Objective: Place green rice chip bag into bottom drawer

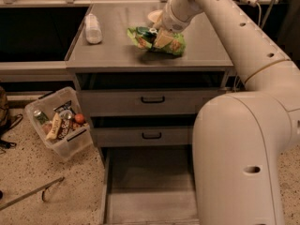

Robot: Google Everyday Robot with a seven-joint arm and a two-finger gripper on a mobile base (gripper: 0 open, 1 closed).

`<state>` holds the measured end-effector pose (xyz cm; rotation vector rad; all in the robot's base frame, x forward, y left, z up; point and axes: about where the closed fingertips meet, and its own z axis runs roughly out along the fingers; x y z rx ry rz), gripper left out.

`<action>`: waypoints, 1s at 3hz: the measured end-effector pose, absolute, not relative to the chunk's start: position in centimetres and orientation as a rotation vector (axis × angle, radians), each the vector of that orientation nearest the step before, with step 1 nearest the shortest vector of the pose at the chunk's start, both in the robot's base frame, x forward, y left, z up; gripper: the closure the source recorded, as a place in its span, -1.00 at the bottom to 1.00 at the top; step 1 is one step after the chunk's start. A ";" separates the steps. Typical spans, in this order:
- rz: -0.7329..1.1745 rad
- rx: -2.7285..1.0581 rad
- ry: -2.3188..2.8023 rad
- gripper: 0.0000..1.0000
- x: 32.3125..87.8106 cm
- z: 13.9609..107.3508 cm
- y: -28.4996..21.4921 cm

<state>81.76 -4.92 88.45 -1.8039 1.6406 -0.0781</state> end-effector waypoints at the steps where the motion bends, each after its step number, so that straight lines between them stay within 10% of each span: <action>1: -0.033 -1.784 1.649 0.77 79.1 90.0 -4.9; 3: 0.297 -1.741 1.527 1.00 65.4 94.5 -0.5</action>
Offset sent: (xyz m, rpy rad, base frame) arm -0.1961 0.0431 0.0752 0.3313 0.1611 0.1418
